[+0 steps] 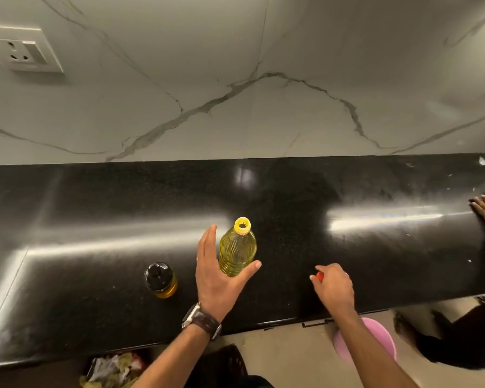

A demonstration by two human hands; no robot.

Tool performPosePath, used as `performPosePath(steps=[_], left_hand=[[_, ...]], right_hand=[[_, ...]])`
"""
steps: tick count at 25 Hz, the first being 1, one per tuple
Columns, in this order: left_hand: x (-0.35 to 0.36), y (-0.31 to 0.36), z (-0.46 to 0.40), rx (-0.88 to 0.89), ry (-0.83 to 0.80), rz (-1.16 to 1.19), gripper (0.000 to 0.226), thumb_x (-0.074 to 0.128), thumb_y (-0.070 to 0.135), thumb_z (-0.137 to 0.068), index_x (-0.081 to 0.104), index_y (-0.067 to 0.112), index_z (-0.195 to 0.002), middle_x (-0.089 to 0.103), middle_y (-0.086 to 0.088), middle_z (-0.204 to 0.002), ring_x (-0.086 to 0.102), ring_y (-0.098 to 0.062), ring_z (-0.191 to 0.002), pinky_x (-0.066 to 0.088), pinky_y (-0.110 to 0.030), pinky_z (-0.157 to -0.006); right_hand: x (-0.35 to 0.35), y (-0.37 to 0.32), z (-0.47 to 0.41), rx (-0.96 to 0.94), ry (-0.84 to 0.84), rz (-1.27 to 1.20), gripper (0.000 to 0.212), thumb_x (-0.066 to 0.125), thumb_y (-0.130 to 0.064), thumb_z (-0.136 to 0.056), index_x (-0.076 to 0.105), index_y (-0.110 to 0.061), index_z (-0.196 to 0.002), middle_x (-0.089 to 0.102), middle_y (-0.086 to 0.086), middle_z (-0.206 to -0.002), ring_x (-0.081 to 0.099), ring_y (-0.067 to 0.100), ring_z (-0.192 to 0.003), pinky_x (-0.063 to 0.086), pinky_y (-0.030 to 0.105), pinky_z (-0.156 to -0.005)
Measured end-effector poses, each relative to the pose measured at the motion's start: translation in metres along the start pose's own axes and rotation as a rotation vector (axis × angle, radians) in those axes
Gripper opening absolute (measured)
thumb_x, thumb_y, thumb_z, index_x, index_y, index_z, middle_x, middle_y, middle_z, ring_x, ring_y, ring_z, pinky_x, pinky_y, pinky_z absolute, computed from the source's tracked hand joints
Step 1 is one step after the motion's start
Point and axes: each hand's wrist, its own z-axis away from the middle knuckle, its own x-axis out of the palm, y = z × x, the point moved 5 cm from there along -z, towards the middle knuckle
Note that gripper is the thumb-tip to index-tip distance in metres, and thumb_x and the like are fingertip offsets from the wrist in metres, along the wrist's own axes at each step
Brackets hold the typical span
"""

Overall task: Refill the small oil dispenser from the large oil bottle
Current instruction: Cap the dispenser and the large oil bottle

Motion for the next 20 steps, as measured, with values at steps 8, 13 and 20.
performPosePath(steps=[8,13,20], left_hand=[[0.004,0.008,-0.014,0.057,0.013,0.039,0.077,0.079,0.062,-0.078,0.052,0.035,-0.144,0.059,0.014,-0.136,0.059,-0.010,-0.125,0.059,-0.043,-0.095],[0.001,0.011,-0.012,0.057,0.026,0.053,0.072,0.080,0.061,-0.076,0.060,0.030,-0.138,0.065,0.014,-0.129,0.063,-0.006,-0.119,0.060,-0.038,-0.093],[-0.002,0.016,-0.014,0.034,0.032,0.010,0.069,0.078,0.068,-0.075,0.057,0.040,-0.134,0.066,0.019,-0.123,0.064,0.002,-0.111,0.060,-0.032,-0.091]], right_hand=[[-0.033,-0.048,0.007,-0.178,-0.037,-0.089,0.038,0.083,-0.024,-0.086,0.075,-0.022,-0.124,0.074,-0.002,-0.117,0.070,0.013,-0.106,0.057,0.030,-0.096],[-0.132,-0.177,0.054,-0.783,-0.101,-0.457,0.035,0.085,-0.006,-0.082,0.079,-0.020,-0.114,0.073,-0.012,-0.113,0.071,0.002,-0.103,0.059,0.018,-0.089],[-0.160,-0.260,0.078,-1.119,-0.229,-0.092,0.033,0.080,-0.013,-0.089,0.077,-0.023,-0.121,0.071,-0.011,-0.123,0.065,0.003,-0.114,0.057,0.024,-0.098]])
